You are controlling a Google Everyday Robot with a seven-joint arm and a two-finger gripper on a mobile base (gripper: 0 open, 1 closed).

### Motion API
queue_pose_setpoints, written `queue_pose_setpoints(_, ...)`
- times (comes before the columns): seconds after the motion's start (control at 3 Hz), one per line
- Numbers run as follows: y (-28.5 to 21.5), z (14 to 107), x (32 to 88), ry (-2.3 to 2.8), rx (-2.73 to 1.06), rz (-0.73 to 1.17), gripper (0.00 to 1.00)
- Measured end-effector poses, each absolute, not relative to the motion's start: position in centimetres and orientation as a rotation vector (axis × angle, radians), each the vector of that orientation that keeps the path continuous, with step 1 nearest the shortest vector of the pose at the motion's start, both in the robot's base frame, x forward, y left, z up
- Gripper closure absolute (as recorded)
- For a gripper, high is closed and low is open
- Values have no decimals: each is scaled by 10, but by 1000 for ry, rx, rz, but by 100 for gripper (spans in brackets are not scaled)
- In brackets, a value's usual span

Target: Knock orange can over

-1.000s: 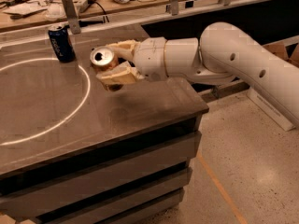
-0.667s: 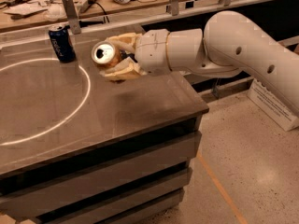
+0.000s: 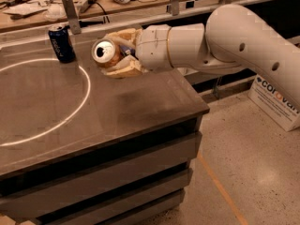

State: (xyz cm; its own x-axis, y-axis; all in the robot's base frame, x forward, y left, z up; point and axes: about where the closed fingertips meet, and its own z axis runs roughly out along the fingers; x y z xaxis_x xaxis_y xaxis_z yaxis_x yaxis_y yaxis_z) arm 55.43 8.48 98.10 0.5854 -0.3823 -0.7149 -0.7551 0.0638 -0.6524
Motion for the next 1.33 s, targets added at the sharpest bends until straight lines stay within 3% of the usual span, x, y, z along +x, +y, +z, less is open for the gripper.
queue_pose_setpoints(1.33,89,936,548,885,-2084,-83,100)
